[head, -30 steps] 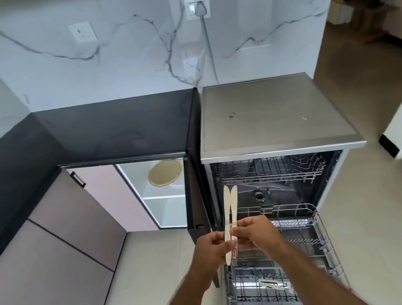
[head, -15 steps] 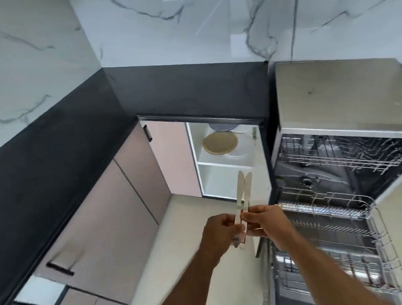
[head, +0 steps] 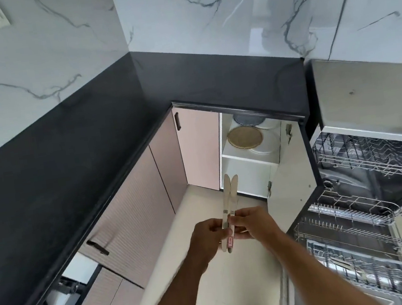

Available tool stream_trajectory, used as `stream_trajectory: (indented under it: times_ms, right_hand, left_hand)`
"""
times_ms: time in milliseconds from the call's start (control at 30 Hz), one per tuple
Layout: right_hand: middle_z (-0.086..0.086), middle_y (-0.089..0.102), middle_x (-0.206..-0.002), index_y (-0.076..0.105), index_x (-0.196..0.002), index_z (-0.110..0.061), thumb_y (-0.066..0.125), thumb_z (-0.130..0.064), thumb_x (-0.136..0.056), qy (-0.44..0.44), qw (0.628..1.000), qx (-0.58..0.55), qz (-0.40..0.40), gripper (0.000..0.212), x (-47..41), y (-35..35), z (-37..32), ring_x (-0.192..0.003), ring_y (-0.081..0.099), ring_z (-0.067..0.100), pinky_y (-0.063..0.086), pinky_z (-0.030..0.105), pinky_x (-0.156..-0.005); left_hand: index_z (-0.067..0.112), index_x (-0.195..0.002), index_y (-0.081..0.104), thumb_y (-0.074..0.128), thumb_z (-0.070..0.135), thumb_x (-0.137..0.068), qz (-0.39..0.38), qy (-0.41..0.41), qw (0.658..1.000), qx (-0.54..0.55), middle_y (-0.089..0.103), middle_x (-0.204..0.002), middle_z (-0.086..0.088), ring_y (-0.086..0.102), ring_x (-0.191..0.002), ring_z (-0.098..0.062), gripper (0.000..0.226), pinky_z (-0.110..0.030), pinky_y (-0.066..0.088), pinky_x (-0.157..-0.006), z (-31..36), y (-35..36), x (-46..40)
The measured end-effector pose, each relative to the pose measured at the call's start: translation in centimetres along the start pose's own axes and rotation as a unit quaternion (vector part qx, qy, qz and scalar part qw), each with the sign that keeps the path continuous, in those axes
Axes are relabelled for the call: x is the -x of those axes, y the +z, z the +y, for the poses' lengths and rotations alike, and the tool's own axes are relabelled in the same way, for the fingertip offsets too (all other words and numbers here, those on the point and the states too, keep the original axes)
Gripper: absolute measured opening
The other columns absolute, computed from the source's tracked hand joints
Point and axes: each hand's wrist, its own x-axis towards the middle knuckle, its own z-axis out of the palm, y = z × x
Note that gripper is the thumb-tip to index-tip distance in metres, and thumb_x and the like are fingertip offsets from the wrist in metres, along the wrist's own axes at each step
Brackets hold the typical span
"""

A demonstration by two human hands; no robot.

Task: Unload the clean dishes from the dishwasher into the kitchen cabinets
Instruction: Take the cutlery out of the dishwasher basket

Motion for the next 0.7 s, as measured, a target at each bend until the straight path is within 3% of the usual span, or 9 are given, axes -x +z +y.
stream_trajectory:
  times_ms: [233,467,700]
  right_hand:
    - [0.019,0.075,-0.09,0.073,-0.096,0.002,0.069,-0.005,-0.09,0.008,0.999,-0.018,-0.03,0.01,-3.1,1.7,-1.0,-0.085,0.075,0.032,0.061,0.039,-0.079]
    - [0.018,0.074,-0.084,0.075,-0.094,-0.002,0.07,-0.005,-0.088,0.01,0.999,0.007,-0.046,0.009,-8.4,2.0,-2.1,-0.071,0.073,0.024,0.06,0.033,-0.066]
    - [0.014,0.074,-0.081,0.076,-0.095,-0.001,0.073,-0.006,-0.085,0.032,0.999,0.008,-0.026,0.012,-18.2,-1.2,-4.4,-0.07,0.071,0.021,0.062,0.034,-0.07]
  left_hand:
    - [0.009,-0.09,0.073,0.074,0.006,-0.083,0.014,-0.014,1.0,0.021,0.074,-0.085,-0.015,0.071,-0.078,-0.033,0.008,-0.058,0.056,-0.082,0.6,-2.1,-2.4]
    - [0.008,-0.095,0.073,0.071,0.005,-0.086,0.02,-0.028,0.998,0.046,0.075,-0.084,-0.011,0.072,-0.082,-0.03,0.01,-0.053,0.057,-0.085,1.5,-3.3,-7.6]
    - [-0.005,-0.095,0.065,0.071,-0.001,-0.084,0.011,-0.052,0.999,0.008,0.071,-0.079,-0.02,0.066,-0.073,-0.033,0.013,-0.044,0.058,-0.073,4.2,-2.3,-18.1]
